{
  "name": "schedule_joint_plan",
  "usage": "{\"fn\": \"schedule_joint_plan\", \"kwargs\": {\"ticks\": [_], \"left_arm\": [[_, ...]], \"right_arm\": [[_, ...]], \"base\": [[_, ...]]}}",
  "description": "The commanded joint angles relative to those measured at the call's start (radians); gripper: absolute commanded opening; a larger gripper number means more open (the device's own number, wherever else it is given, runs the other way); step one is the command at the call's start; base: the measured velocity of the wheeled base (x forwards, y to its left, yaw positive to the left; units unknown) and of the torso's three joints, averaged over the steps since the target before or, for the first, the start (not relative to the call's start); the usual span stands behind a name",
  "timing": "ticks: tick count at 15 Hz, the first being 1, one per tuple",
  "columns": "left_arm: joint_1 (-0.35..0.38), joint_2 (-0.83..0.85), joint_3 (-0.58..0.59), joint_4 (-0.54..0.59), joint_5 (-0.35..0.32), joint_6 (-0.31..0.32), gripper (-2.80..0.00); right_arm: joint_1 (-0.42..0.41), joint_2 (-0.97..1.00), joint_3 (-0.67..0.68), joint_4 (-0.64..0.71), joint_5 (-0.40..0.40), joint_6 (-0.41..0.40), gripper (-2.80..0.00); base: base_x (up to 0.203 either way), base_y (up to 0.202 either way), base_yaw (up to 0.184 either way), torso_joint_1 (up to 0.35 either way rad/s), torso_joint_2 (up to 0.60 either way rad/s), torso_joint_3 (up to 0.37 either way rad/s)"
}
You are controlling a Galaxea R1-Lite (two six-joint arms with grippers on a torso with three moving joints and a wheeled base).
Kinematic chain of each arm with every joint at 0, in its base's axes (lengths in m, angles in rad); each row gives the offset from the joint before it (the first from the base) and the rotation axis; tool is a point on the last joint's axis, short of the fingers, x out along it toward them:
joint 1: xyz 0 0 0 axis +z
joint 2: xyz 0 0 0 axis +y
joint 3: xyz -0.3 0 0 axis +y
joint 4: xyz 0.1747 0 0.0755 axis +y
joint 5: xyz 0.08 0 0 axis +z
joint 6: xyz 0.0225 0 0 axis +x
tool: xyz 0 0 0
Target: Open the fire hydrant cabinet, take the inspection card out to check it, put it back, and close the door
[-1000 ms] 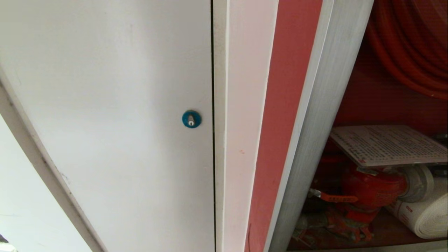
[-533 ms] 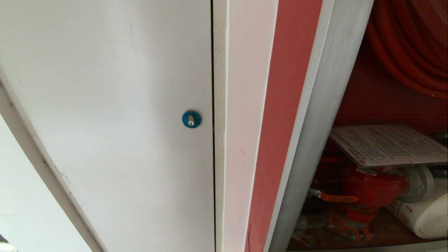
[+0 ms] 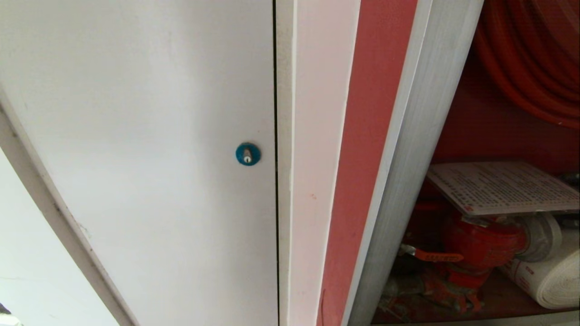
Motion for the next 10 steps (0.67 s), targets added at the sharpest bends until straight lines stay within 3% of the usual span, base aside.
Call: {"fn": "schedule_joint_plan", "kwargs": {"ticks": [1,10], "left_arm": [[0.000,0.000,0.008,-0.001,0.000,0.000,-2.80],[0.000,0.000,0.008,-0.001,0.000,0.000,-2.80]], "right_arm": [[0.000,0.000,0.000,-0.001,0.000,0.000,-2.80],[0.000,0.000,0.000,-0.003,0.000,0.027,-2.80]], "base": [[0.000,0.000,0.000,0.000,0.00,0.000],[0.000,0.000,0.000,0.000,0.00,0.000]]}}
